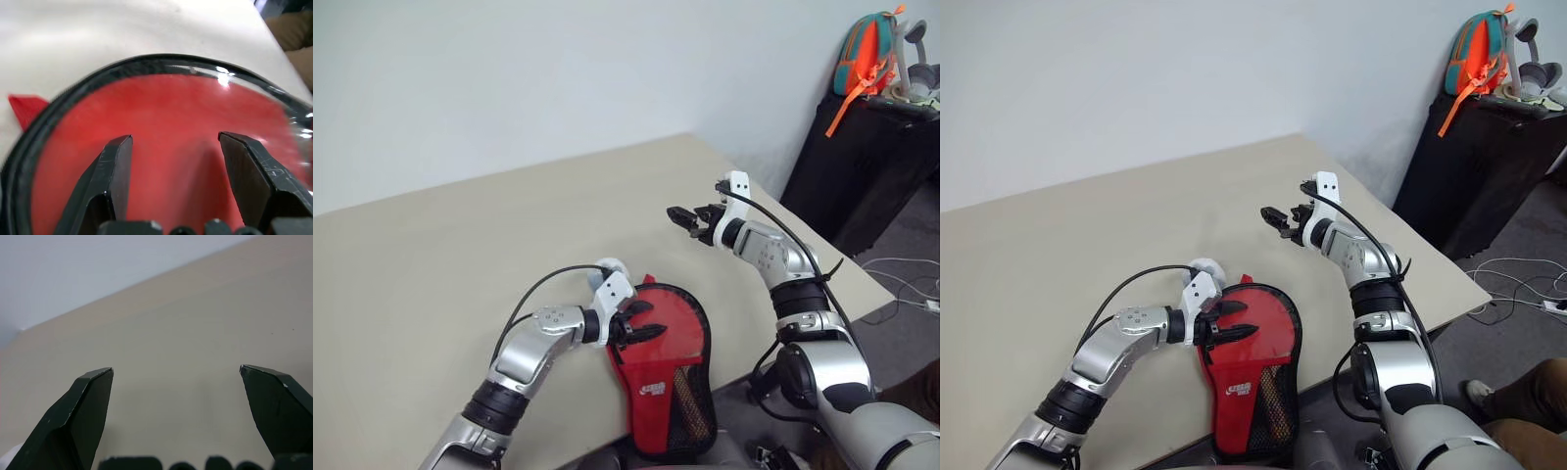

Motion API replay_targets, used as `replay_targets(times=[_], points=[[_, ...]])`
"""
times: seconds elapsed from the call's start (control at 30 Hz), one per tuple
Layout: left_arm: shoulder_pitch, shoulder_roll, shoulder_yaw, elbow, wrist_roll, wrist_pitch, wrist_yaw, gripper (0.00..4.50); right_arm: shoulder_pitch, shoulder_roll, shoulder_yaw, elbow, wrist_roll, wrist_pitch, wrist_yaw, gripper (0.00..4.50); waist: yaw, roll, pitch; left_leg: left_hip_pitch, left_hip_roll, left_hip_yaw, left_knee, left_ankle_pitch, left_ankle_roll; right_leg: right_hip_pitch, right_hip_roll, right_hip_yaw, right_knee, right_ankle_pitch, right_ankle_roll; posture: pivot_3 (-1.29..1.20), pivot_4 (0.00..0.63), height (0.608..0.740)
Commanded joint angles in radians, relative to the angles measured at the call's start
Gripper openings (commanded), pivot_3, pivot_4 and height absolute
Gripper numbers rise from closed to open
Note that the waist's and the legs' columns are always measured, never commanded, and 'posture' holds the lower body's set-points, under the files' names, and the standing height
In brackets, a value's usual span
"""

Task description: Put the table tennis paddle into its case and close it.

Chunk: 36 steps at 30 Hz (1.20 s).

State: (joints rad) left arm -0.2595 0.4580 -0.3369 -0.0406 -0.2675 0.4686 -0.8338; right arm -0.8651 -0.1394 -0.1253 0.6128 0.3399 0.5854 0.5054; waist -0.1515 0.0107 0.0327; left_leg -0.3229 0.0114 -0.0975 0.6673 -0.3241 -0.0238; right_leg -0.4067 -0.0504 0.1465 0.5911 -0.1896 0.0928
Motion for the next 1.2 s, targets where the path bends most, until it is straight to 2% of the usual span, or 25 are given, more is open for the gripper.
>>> replay_targets(times=[0.03,0.3,0.4,0.77,0.97,1.17,1.2], points=[[0.023,0.041,-0.044,0.023,0.06,-0.014,-0.038,2.92,-0.048,0.001,0.018,-0.037,0.016,0.009,0.053,4.5,-0.001,0.0,0.0,0.0,0.0,0.0,0.0,0.0,0.0,0.0,0.0,0.0,0.0,0.0,0.0,0.0,0.0,0.74],[0.074,0.152,-0.025,-0.048,-0.004,0.039,-0.191,2.92,-0.117,0.024,0.077,0.042,0.013,0.029,0.181,4.5,-0.001,0.0,0.0,0.0,0.0,0.0,0.0,0.0,0.0,0.0,0.0,0.0,0.001,0.0,0.0,0.0,0.0,0.74],[0.082,0.166,-0.034,-0.05,-0.001,0.037,-0.216,2.92,-0.134,0.051,0.118,0.078,0.009,0.035,0.254,4.5,-0.001,0.0,0.0,0.001,0.0,0.0,0.0,0.0,0.0,0.0,0.0,0.0,0.001,0.0,0.0,0.0,0.0,0.74],[0.107,0.116,-0.06,0.006,0.061,-0.033,-0.187,2.92,-0.148,0.163,0.278,0.198,-0.075,0.052,0.406,4.5,0.004,0.0,-0.002,0.001,0.0,-0.001,0.001,0.0,0.0,0.002,0.0,-0.001,0.002,0.0,0.0,0.0,0.0,0.74],[0.116,0.099,-0.059,-0.049,0.07,0.006,-0.147,2.92,-0.116,0.162,0.364,0.158,-0.134,0.051,0.461,4.5,0.014,0.0,-0.003,0.002,0.0,-0.002,0.002,0.0,0.0,0.002,0.0,-0.001,0.002,0.0,0.0,0.0,0.0,0.74],[0.104,0.09,-0.058,-0.069,0.08,0.032,-0.117,2.92,-0.095,0.153,0.42,0.142,-0.21,-0.001,0.448,4.5,0.025,0.0,-0.004,0.002,0.0,-0.001,0.002,0.0,0.0,0.002,0.0,-0.001,0.003,0.0,0.001,0.0,0.0,0.74],[0.101,0.09,-0.058,-0.068,0.081,0.034,-0.117,2.95,-0.093,0.153,0.426,0.143,-0.222,-0.011,0.44,4.32,0.026,0.0,-0.004,0.002,0.0,-0.001,0.002,0.0,0.0,0.002,0.0,-0.001,0.003,0.0,0.001,0.0,0.0,0.74]])
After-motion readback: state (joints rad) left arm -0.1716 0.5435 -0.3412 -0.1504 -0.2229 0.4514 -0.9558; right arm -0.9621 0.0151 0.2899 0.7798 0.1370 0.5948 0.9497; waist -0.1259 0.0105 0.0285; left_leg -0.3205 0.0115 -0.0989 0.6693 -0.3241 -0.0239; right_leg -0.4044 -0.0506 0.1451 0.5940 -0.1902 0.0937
